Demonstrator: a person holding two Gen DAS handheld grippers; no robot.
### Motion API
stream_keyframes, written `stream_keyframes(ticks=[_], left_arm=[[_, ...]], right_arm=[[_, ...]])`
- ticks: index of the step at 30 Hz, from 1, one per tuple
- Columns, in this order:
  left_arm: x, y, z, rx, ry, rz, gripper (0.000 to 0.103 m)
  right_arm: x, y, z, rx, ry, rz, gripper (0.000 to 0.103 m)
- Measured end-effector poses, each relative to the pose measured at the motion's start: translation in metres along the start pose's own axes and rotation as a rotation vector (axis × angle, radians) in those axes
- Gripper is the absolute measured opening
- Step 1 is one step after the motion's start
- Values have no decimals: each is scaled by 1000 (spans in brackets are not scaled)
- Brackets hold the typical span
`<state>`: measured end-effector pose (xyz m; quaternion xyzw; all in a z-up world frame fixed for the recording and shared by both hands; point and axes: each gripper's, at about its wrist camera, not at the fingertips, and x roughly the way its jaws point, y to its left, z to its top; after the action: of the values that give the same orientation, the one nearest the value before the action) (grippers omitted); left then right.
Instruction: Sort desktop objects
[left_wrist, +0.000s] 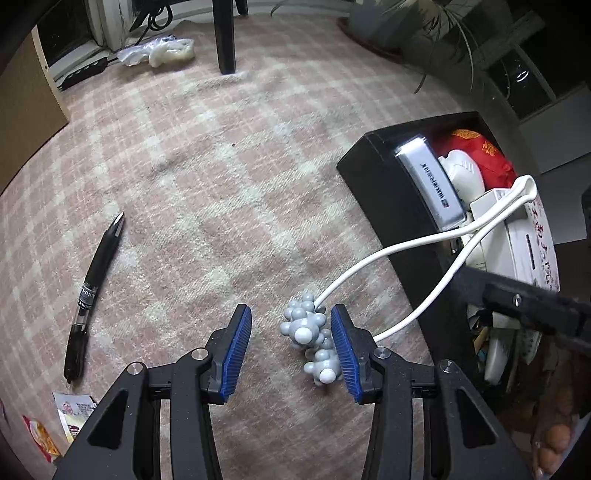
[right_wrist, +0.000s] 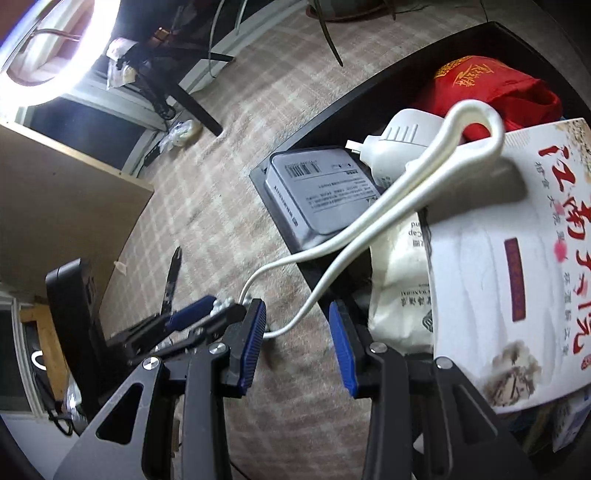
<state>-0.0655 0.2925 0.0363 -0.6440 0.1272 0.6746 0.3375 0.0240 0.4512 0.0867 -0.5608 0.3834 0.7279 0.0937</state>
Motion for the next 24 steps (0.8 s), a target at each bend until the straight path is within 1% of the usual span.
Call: stream_keyframes(ticks=[2, 3, 4, 5, 7, 9, 11, 14, 17, 24], left_arm=[[4, 2, -1, -13, 5, 2, 37], [6, 3, -2, -16, 11, -5, 33], [8, 3, -3, -18, 17, -9, 26], [9, 2, -4, -14, 19, -4, 23], [9, -1, -6, -4, 8, 3, 22], [8, -4, -6, 4, 2, 2, 22], [6, -5, -8, 3, -2, -3, 22], [-1, -9, -10, 13, -18, -12, 22], [-8, -14, -12, 30, -38, -2, 22], [-26, -31, -15, 35, -74, -29, 22]], right_arm=[[3, 3, 3, -1, -11, -8, 36], [3, 5, 4, -4, -22, -20, 36], [4, 6, 6, -6, -30, -35, 36], [5, 6, 8, -6, -36, -43, 36], [9, 4, 12, -1, -35, -51, 35], [13, 0, 14, 3, -42, -52, 27], [14, -3, 15, 10, -55, -31, 25], [9, -7, 13, 15, -78, -23, 13], [2, -11, 13, 20, -87, 23, 12], [-25, -11, 10, 24, -122, 82, 10]])
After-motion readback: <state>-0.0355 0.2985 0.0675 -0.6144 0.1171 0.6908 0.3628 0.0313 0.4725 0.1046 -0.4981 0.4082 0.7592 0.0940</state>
